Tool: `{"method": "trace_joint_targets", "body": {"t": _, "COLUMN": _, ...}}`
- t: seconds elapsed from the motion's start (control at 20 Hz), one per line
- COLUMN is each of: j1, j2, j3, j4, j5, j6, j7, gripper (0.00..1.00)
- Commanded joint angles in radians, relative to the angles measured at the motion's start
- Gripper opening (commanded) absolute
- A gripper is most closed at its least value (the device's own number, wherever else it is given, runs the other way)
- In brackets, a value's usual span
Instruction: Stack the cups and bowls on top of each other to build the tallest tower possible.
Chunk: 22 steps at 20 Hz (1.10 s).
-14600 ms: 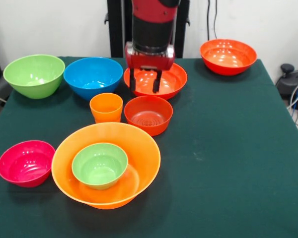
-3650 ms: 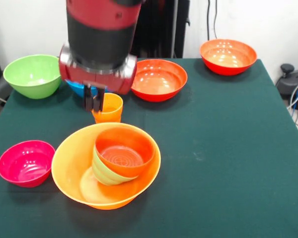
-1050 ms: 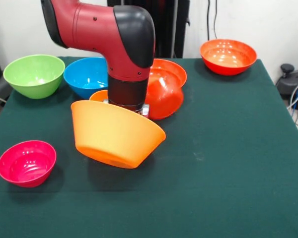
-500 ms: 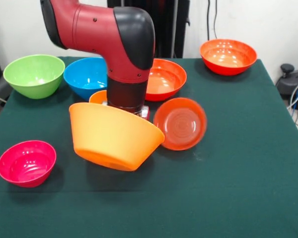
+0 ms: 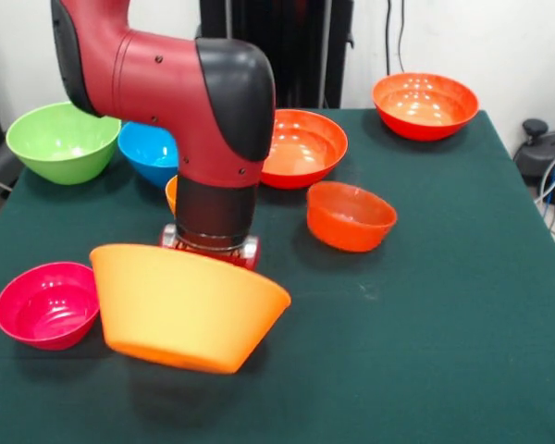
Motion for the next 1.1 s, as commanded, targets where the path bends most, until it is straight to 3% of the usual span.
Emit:
{"method": "trace_joint_targets", "body": {"t": 0.05, "j1": 0.019, "j2": 0.31, "j3": 0.055, "j4": -0.125, "j5": -0.043, "j6": -0.062, "j7": 0.07, "gripper": 0.0}}
{"method": "trace_joint_targets", "body": {"t": 0.25, "j1": 0.02, "j2": 0.317, "j3": 0.054, "j4": -0.145, "j5": -0.044, "j6": -0.011, "j7": 0.055, "gripper": 0.0}}
{"method": "trace_joint_targets", "body": {"t": 0.65, "j1": -0.026, "j2": 0.348, "j3": 0.109, "j4": -0.146, "j5": -0.081, "j6": -0.102, "j7": 0.038, "gripper": 0.0}}
{"method": "trace_joint_targets", "body": {"t": 1.1, "j1": 0.015, "j2": 0.318, "j3": 0.057, "j4": -0.136, "j5": -0.043, "j6": -0.051, "j7": 0.057, "gripper": 0.0}}
